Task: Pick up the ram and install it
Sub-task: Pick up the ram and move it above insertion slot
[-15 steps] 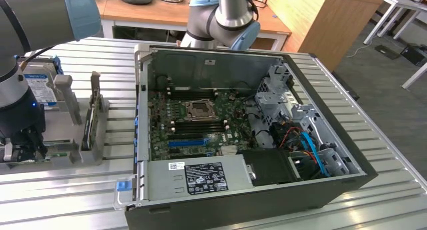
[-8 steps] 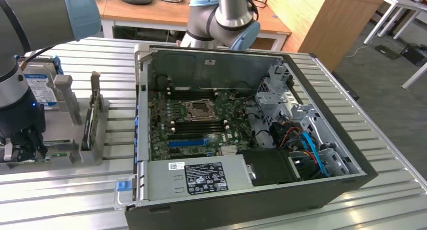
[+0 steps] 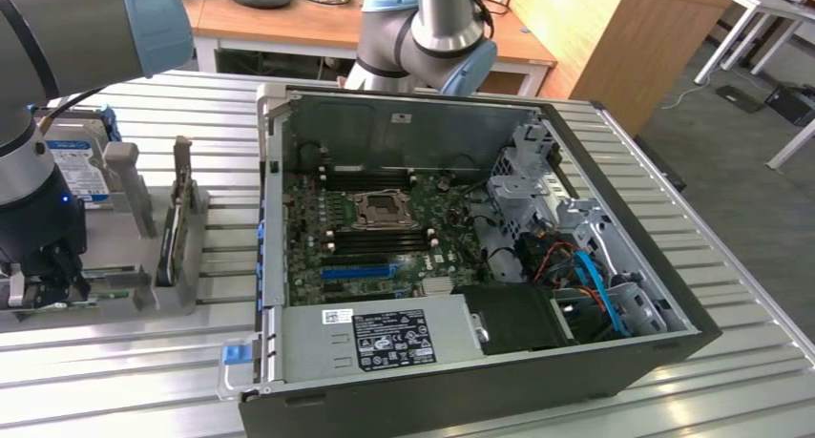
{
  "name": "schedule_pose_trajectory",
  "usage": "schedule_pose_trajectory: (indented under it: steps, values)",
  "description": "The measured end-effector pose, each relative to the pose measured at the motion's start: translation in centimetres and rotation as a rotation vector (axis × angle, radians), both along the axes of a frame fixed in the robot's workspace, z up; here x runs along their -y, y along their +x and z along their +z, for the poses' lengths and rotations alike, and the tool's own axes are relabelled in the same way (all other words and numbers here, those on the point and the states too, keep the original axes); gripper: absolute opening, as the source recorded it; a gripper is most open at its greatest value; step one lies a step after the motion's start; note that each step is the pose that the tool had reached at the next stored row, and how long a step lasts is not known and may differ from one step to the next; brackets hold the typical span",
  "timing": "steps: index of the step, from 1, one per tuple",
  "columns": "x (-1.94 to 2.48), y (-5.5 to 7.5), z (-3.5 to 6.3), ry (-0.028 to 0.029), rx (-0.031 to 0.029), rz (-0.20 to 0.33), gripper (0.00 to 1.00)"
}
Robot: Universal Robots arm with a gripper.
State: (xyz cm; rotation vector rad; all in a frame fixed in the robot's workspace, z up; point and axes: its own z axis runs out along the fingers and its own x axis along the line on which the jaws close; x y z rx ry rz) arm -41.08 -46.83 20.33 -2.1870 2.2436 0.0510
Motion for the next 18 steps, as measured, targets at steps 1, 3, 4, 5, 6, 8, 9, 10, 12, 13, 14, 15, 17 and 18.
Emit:
schedule_pose_trajectory:
  steps: [1,3,4,5,6,8,9,10,12,13,14,15,17,18]
  values:
    - [0.0,0.0,0.0,0.0001,0.0,0.0,0.12]
    - [0.0,0.0,0.0,0.0001,0.0,0.0,0.12]
    - [0.0,0.0,0.0,0.0001,0.0,0.0,0.12]
    - [0.0,0.0,0.0,0.0001,0.0,0.0,0.12]
    - [0.0,0.0,0.0,0.0001,0.0,0.0,0.12]
    - [0.0,0.0,0.0,0.0001,0.0,0.0,0.12]
    - [0.0,0.0,0.0,0.0001,0.0,0.0,0.12]
    - [0.0,0.0,0.0,0.0001,0.0,0.0,0.12]
    - [0.0,0.0,0.0,0.0001,0.0001,0.001,0.12]
    - [0.0,0.0,0.0,0.0001,0.0001,0.002,0.12]
    - [0.0,0.0,0.0,0.0001,0.0001,0.003,0.12]
    - [0.0,0.0,0.0,0.0001,0.0001,0.004,0.12]
    - [0.0,0.0,0.0,0.0001,0.0001,0.008,0.12]
    - [0.0,0.0,0.0,0.0001,0.0001,0.01,0.12]
